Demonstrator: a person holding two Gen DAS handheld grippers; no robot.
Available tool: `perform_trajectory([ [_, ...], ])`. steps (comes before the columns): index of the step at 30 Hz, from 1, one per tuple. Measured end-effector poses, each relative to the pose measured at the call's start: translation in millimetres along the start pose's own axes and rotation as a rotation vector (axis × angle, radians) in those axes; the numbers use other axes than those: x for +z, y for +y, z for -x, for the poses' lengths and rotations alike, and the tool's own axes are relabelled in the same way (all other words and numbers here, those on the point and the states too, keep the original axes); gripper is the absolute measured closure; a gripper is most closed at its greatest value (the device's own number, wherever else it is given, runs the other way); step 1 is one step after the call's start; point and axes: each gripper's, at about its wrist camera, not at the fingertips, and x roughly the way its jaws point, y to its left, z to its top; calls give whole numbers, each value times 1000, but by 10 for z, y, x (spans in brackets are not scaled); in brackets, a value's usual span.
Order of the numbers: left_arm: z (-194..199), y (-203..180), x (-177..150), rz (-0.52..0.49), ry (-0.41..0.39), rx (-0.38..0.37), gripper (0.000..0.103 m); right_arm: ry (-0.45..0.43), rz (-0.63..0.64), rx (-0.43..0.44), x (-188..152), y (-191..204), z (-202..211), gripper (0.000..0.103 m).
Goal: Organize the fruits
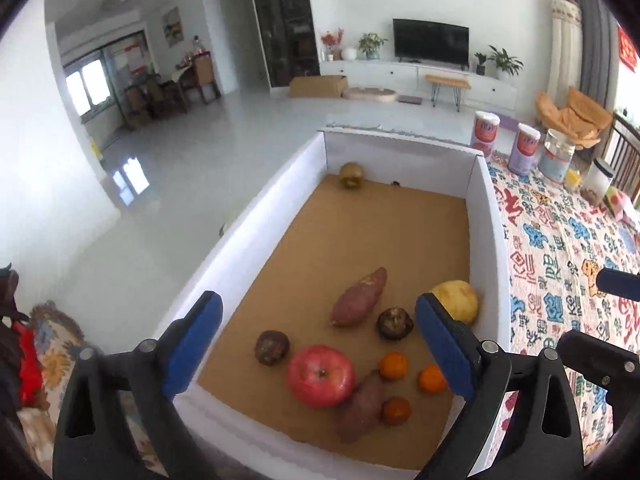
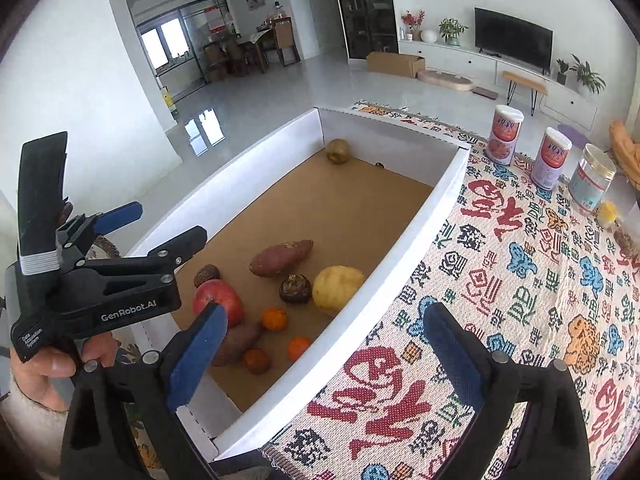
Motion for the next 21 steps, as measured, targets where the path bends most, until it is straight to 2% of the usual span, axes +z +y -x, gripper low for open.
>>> perform_trajectory([
  [4, 158, 129, -154, 49, 24, -12, 5, -8, -82, 23, -225, 5, 102, 4],
  [5, 181, 147, -175, 46, 28, -6, 5, -3, -100, 28, -294, 15, 123, 0],
  [8, 225, 171, -237, 35, 39, 43, 5, 20, -117, 31, -405, 141, 150, 0],
  [15, 215, 262, -295, 20, 71, 74, 5, 30, -85, 24, -417, 440, 115, 0],
  [18, 205, 351, -319, 40, 99, 105, 5, 27, -71, -6, -390, 506, 106, 0],
  [21, 240, 436, -338, 58, 100, 71, 5, 36, -71, -39, -373, 553, 96, 0],
])
